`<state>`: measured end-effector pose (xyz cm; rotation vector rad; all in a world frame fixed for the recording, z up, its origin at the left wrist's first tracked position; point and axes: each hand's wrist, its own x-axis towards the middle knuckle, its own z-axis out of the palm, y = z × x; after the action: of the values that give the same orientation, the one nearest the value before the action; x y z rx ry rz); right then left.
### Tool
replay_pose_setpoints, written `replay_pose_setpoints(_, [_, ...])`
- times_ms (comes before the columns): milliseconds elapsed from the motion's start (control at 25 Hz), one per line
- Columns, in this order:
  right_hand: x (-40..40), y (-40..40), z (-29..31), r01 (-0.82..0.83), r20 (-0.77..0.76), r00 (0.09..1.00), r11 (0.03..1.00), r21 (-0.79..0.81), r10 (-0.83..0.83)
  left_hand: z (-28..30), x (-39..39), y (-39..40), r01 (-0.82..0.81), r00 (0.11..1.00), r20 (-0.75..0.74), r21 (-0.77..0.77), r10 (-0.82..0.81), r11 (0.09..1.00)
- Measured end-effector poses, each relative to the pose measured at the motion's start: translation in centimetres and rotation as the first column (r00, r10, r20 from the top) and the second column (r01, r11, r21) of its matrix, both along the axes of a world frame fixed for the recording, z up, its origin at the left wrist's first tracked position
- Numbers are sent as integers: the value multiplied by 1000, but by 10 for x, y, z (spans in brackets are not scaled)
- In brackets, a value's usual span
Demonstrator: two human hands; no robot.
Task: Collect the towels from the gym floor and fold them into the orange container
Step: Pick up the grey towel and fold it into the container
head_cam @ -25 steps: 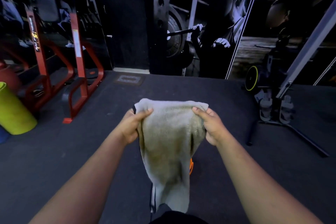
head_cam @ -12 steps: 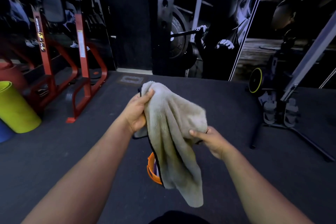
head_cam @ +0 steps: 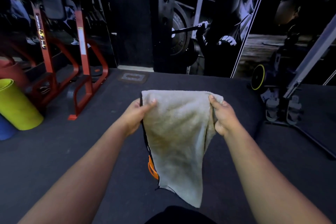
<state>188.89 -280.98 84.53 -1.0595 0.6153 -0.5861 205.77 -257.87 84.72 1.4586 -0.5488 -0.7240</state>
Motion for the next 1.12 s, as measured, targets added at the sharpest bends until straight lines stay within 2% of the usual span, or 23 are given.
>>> replay_pose_setpoints(80, [5, -8, 10, 6, -20, 1000, 1000, -6, -6, -19, -6, 5, 103, 978, 157, 201, -136, 974])
replay_pose_setpoints(120, [5, -11, 12, 21, -9, 1000, 1000, -13, -21, -26, -6, 6, 82, 979, 162, 239, -123, 967])
replay_pose_setpoints(200, [-1, -15, 10, 15, 73, 997, 1000, 5, -16, -25, -3, 3, 1, 996, 91, 149, -15, 989])
replay_pose_setpoints(240, [-6, -15, 1, -53, 104, 993, 998, -18, 55, -17, 0, -2, -28, 999, 43, 96, 24, 995])
replay_pose_setpoints(320, [-19, -3, -24, -288, -38, 958, 951, -114, 286, 0, 7, -13, -29, 996, -81, -34, 26, 999])
replay_pose_setpoints(400, [-27, 9, -46, -398, -181, 913, 897, -192, 366, 8, 11, -17, 16, 980, -189, -231, -61, 973])
replay_pose_setpoints(440, [-25, 12, -50, -353, -174, 932, 907, -228, 319, 2, 12, -16, 60, 982, -159, -239, -100, 969])
replay_pose_setpoints(480, [-22, 13, -48, -283, -135, 957, 928, -241, 256, -7, 9, -12, 102, 990, -83, -146, -115, 984])
replay_pose_setpoints(560, [-18, 6, -33, -192, -131, 978, 941, -277, 160, -34, 1, -1, 133, 985, 82, 191, -151, 973])
replay_pose_setpoints(600, [-17, 2, -28, -159, -142, 982, 943, -292, 122, -41, 0, 3, 103, 988, 88, 248, -129, 963])
replay_pose_setpoints(640, [-16, -3, -28, -145, -121, 986, 955, -260, 117, -39, -1, 4, 60, 996, 56, 216, -74, 974])
replay_pose_setpoints(720, [-16, -5, -33, -185, -41, 983, 975, -126, 181, -27, 6, 0, -58, 997, -54, 51, 61, 997])
replay_pose_setpoints(760, [-18, -1, -37, -274, -65, 961, 954, -120, 268, -19, 11, -2, -89, 990, -114, -32, 84, 996])
replay_pose_setpoints(840, [-19, 6, -45, -404, -231, 907, 883, -240, 353, -11, 17, -1, -80, 985, -164, -113, 61, 990])
replay_pose_setpoints(920, [-17, 7, -44, -295, -215, 947, 908, -297, 237, -18, 22, 4, -40, 998, 51, 116, 34, 992])
replay_pose_setpoints(960, [-16, 6, -42, -233, -201, 963, 925, -301, 177, -23, 25, 8, -52, 986, 167, 253, 9, 966])
replay_pose_setpoints(1000, [-14, 6, -40, -201, -215, 967, 930, -307, 138, -24, 28, 10, -100, 974, 224, 326, 25, 940])
replay_pose_setpoints(1040, [-14, 6, -37, -191, -219, 968, 930, -312, 125, -22, 29, 11, -127, 976, 205, 294, 67, 947])
replay_pose_setpoints(1120, [-12, 3, -34, -140, -136, 985, 962, -236, 110, -14, 28, 9, -110, 994, 23, 71, 109, 991])
